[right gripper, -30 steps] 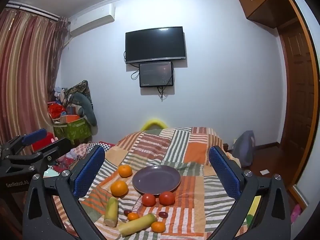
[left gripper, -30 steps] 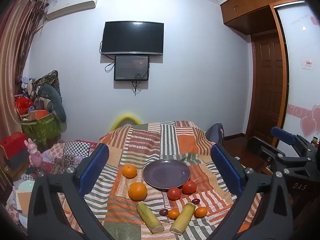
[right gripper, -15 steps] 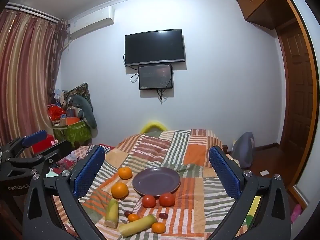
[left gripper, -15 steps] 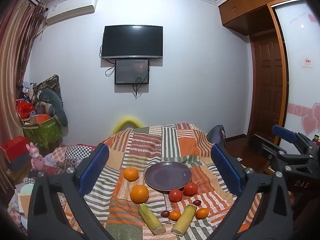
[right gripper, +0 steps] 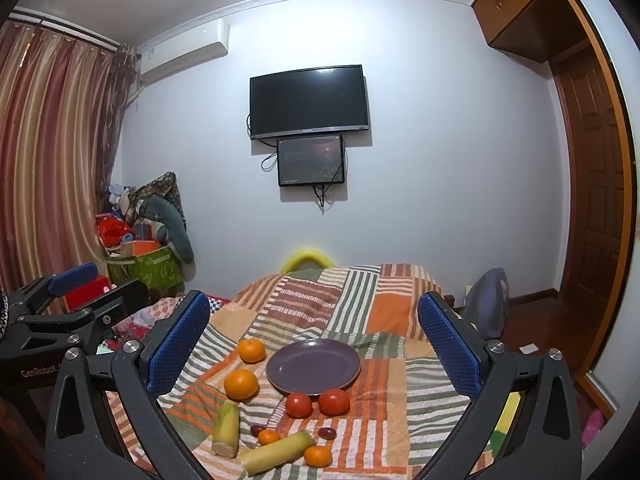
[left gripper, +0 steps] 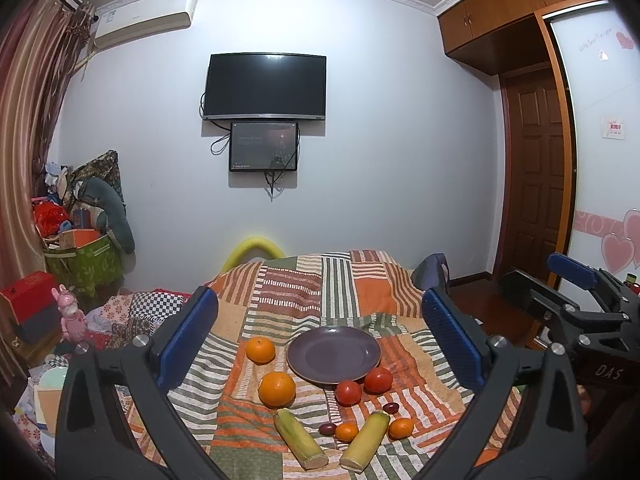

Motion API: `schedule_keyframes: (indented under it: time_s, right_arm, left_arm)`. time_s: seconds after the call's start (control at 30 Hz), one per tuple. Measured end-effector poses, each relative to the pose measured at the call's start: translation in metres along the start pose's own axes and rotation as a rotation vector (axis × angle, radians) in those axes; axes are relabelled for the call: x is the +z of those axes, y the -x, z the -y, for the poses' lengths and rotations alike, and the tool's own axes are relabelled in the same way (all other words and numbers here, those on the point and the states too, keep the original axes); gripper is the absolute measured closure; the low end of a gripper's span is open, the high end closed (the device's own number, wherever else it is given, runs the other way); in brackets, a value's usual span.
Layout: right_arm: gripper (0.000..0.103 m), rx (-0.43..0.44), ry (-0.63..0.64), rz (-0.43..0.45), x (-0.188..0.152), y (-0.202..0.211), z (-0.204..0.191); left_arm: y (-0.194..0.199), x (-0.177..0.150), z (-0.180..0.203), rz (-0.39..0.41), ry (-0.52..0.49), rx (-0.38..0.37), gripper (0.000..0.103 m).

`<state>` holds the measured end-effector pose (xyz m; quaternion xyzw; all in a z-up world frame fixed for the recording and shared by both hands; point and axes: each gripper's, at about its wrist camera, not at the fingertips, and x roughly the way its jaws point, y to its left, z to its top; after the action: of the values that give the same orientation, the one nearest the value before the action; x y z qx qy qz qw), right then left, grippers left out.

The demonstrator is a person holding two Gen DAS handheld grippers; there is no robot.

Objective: Organize fruits

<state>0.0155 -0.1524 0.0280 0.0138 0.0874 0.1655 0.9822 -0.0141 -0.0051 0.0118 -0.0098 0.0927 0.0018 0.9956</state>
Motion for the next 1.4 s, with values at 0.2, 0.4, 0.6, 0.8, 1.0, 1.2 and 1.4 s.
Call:
schedule_keyframes:
  time_s: [0.2, 0.4, 0.6, 0.8, 1.0, 1.2, 1.4]
  right_arm:
    - [0.000, 0.000, 0.002, 0.003, -0.0001, 0.0014, 0.0008]
    - [0.000, 0.000, 0.005, 0.010, 0.0000, 0.0034, -0.0003]
    - [0.000, 0.001, 0.003, 0.010, -0.0003, 0.0036, -0.0010]
    - [0.000, 0.003, 0.001, 0.011, -0.0007, 0.0044, -0.0015]
    - [0.000, 0.004, 0.000, 0.011, -0.0009, 0.0044, -0.0020]
    - [0.000, 0.004, 0.000, 0.014, -0.0007, 0.0053, -0.0030]
    - [0.000, 0.005, 0.000, 0.011, -0.0029, 0.0056, -0.0032]
  left_arm:
    - [0.0006, 0.0004, 0.0007, 0.002, -0.003, 0.000, 0.000]
    - [0.0014, 0.0009, 0.0007, 0.006, -0.002, 0.000, 0.000]
    - [0.0016, 0.0002, 0.0008, 0.005, -0.003, -0.002, 0.000]
    - [0.0012, -0.0005, 0.0014, 0.005, 0.000, -0.002, 0.000]
    - [0.0010, -0.0009, 0.0020, 0.004, -0.001, -0.003, 0.000]
    - [0.0004, -0.0022, 0.0033, 0.006, -0.003, -0.004, 0.000]
    - [-0.0019, -0.0047, 0.0024, 0.002, -0.001, -0.002, 0.000]
